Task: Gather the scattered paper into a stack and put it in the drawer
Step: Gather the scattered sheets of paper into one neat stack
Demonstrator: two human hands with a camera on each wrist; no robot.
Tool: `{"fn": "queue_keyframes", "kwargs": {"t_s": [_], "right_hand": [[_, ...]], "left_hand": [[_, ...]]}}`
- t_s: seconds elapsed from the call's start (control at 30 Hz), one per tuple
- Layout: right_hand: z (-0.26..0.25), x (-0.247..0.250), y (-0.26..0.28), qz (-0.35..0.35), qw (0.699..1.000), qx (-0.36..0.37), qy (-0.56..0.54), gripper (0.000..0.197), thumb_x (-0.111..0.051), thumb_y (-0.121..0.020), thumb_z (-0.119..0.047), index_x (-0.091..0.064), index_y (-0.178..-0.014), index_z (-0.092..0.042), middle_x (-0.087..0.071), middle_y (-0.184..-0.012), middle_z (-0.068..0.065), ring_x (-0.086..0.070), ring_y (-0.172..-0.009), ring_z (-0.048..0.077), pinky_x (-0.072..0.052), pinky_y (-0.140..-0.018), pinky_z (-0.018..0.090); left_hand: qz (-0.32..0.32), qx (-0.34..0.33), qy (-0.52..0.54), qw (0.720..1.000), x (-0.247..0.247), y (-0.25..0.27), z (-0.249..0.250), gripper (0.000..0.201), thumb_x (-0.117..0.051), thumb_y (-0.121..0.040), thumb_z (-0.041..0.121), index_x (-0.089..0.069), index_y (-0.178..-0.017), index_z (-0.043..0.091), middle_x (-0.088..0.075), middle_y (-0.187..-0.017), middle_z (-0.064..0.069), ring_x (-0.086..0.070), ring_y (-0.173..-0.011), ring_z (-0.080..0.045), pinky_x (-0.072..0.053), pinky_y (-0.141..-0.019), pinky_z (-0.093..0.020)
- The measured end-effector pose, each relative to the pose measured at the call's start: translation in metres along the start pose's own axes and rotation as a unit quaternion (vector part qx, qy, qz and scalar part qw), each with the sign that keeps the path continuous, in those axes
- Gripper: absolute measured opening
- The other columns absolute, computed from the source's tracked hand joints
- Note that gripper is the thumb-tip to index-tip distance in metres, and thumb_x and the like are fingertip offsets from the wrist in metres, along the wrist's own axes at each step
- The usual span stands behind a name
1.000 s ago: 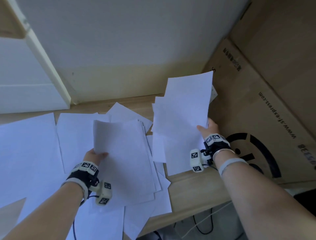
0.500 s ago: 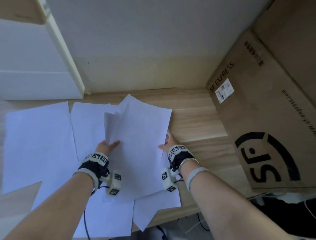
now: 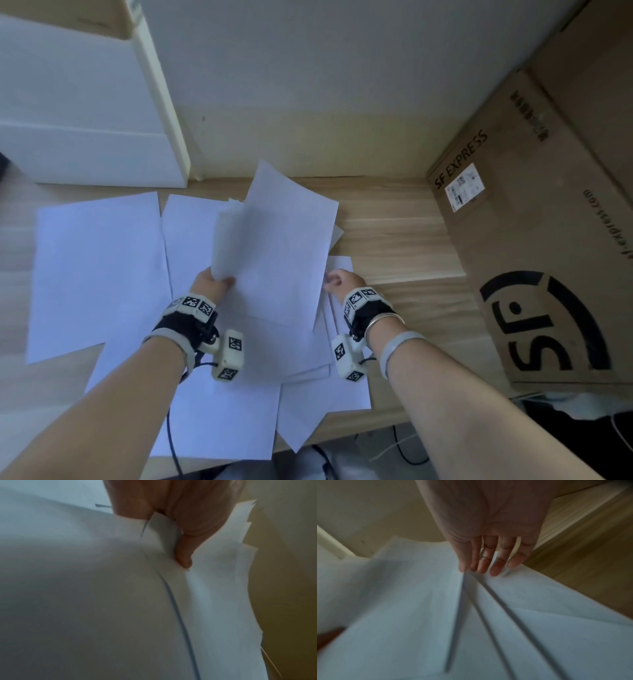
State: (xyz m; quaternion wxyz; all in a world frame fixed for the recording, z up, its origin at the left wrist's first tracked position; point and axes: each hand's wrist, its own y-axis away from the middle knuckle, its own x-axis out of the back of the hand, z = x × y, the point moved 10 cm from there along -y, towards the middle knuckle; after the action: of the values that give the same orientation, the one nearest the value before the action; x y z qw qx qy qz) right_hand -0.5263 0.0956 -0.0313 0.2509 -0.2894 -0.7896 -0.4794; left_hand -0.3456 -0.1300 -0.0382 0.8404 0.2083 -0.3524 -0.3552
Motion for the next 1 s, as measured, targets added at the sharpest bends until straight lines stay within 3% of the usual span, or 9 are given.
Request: {"fn": "queue_keyframes", "kwargs": {"t_s": [0.17,0.3,0.43,0.5,0.57,0.7,0.83,1.0], "right_hand": [[-0.004,-0.015,0.007,-0.022,0.997,0.01,0.068,0.035,-0.06,-0.088,-0.007,-0.056,-0.123,-0.011,-0.06,-0.126,0.008,-0.057,-0.116,0.023,-0.045,-0.096,0.027],[-0.01,-0.031,0.015,-0.024,0.992,0.001,0.126,0.065,-0.074,-0.077,-0.021,-0.043,-0.133,-0.021,-0.043,-0.137,0.007,-0.048,-0.125,0.028,-0.044,-0.102,0.036],[-0.016,-0.049,0.023,-0.01,0.985,0.001,0.173,0.086,-0.078,-0.072,-0.024,-0.028,-0.141,-0.028,-0.031,-0.14,0.006,-0.03,-0.13,0.032,-0.041,-0.099,0.043],[-0.016,-0.055,0.025,0.001,0.984,0.002,0.176,0.093,-0.082,-0.068,-0.024,-0.026,-0.142,-0.029,-0.03,-0.139,0.006,-0.033,-0.128,0.032,-0.043,-0.1,0.044],[-0.014,-0.059,0.025,-0.003,0.987,-0.004,0.16,0.096,-0.084,-0.066,-0.023,-0.025,-0.142,-0.028,-0.029,-0.139,0.007,-0.045,-0.123,0.032,-0.047,-0.097,0.043],[-0.012,-0.058,0.028,-0.004,0.985,-0.02,0.169,0.092,-0.083,-0.066,-0.027,-0.025,-0.139,-0.022,-0.04,-0.134,0.011,-0.054,-0.118,0.032,-0.047,-0.094,0.043],[-0.008,-0.057,0.028,0.008,0.983,-0.04,0.178,0.082,-0.08,-0.07,-0.028,-0.031,-0.135,-0.016,-0.056,-0.126,0.009,-0.052,-0.122,0.028,-0.038,-0.1,0.043],[-0.015,-0.054,0.028,0.038,0.979,-0.025,0.199,0.08,-0.081,-0.07,-0.029,-0.037,-0.134,-0.014,-0.038,-0.137,0.004,-0.036,-0.131,0.024,-0.039,-0.098,0.046]], "left_hand": [[0.034,-0.018,0.026,0.999,0.046,0.002,-0.002,0.041,-0.056,-0.089,0.007,-0.051,-0.127,-0.007,-0.056,-0.129,-0.027,-0.055,-0.118,-0.039,-0.041,-0.098,-0.04],[0.05,-0.016,0.029,0.998,0.077,0.008,-0.016,0.043,-0.055,-0.089,0.007,-0.048,-0.13,-0.007,-0.053,-0.132,-0.027,-0.052,-0.12,-0.04,-0.039,-0.1,-0.041],[0.063,-0.001,0.035,0.997,0.097,0.015,-0.039,0.044,-0.055,-0.09,0.008,-0.046,-0.131,-0.006,-0.052,-0.134,-0.027,-0.051,-0.121,-0.04,-0.038,-0.101,-0.042],[0.069,0.009,0.04,0.997,0.103,0.018,-0.051,0.044,-0.055,-0.09,0.007,-0.047,-0.131,-0.007,-0.052,-0.133,-0.028,-0.051,-0.121,-0.041,-0.038,-0.101,-0.042],[0.075,0.018,0.043,0.996,0.107,0.021,-0.062,0.043,-0.055,-0.09,0.007,-0.048,-0.129,-0.009,-0.052,-0.132,-0.029,-0.051,-0.121,-0.041,-0.038,-0.101,-0.043],[0.077,0.025,0.05,0.995,0.107,0.026,-0.075,0.039,-0.055,-0.09,0.006,-0.05,-0.125,-0.012,-0.054,-0.129,-0.031,-0.054,-0.105,-0.032,-0.039,-0.1,-0.043],[0.071,0.024,0.05,0.996,0.103,0.028,-0.076,0.04,-0.054,-0.09,0.006,-0.049,-0.127,-0.009,-0.054,-0.129,-0.03,-0.054,-0.115,-0.039,-0.038,-0.1,-0.043],[0.067,0.021,0.049,0.996,0.098,0.028,-0.072,0.04,-0.054,-0.09,0.007,-0.049,-0.127,-0.009,-0.054,-0.129,-0.03,-0.054,-0.108,-0.035,-0.038,-0.1,-0.044]]}}
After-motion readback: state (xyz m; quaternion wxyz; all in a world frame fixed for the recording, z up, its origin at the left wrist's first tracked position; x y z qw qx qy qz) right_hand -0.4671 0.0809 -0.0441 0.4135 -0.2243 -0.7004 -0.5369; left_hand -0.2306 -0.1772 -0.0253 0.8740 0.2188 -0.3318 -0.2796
